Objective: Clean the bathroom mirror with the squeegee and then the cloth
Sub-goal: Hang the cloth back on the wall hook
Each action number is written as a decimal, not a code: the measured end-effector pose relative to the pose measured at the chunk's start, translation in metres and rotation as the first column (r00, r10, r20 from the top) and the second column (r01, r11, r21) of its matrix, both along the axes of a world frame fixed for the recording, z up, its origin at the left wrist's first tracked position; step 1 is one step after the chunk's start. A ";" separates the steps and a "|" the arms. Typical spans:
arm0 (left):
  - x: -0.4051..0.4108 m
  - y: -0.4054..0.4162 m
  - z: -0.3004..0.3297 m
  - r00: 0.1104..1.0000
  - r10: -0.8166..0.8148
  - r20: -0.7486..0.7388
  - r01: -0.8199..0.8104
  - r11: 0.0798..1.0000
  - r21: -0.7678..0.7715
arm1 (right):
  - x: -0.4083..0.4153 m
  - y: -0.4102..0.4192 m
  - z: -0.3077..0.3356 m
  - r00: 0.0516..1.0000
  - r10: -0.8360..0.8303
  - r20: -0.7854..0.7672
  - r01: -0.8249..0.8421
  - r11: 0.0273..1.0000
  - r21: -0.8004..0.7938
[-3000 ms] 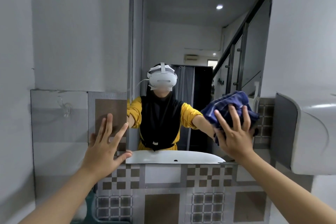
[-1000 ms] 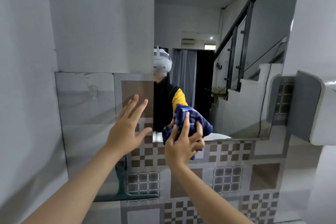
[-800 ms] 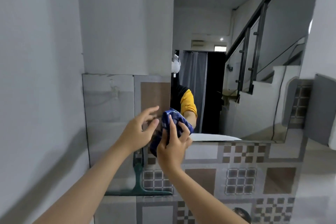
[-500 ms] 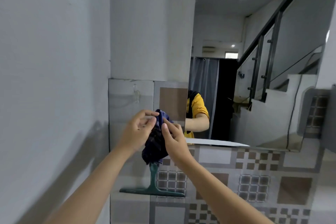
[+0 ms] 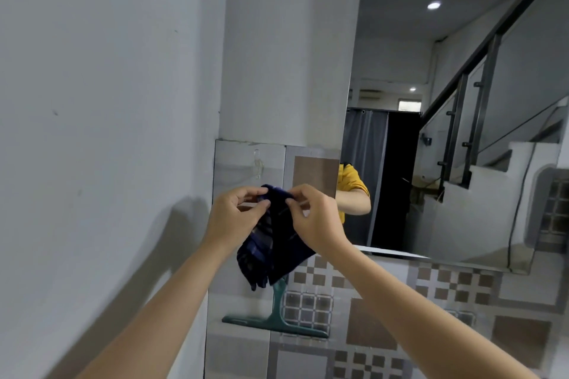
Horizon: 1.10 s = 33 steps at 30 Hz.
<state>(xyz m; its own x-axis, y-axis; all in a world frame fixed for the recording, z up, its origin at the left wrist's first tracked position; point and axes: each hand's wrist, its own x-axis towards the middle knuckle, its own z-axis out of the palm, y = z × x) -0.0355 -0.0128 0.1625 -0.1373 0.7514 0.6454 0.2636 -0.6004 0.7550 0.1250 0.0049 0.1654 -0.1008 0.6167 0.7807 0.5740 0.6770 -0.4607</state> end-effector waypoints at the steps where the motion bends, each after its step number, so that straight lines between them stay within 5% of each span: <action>1: -0.003 -0.001 0.004 0.999 0.035 -0.029 -0.035 0.999 0.013 | -0.001 -0.002 0.004 0.999 0.032 0.005 -0.032 0.999 0.036; 5: -0.012 -0.002 0.022 0.971 0.162 -0.179 -0.150 0.986 0.077 | -0.001 0.005 0.019 0.983 -0.023 0.183 -0.019 0.974 0.224; 10: -0.019 0.004 0.046 0.903 0.333 -0.271 -0.293 0.939 0.180 | -0.008 0.018 0.049 0.956 -0.046 0.288 -0.028 0.968 0.250; 16: -0.030 0.031 0.072 0.897 0.327 -0.298 -0.293 0.944 0.155 | -0.018 0.045 0.085 0.896 -0.117 0.428 0.023 0.975 0.220; 33: -0.022 0.057 0.050 0.899 0.325 -0.293 -0.302 0.946 0.121 | -0.042 0.057 0.056 0.952 -0.173 0.251 0.209 0.970 -0.123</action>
<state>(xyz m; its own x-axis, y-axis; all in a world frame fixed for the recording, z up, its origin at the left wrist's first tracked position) -0.0573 0.0439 0.2121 -0.1463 0.6531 0.7430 0.6570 -0.4974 0.5665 0.0832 0.0618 0.2216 -0.1403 0.7481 0.6486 0.7904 0.4791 -0.3817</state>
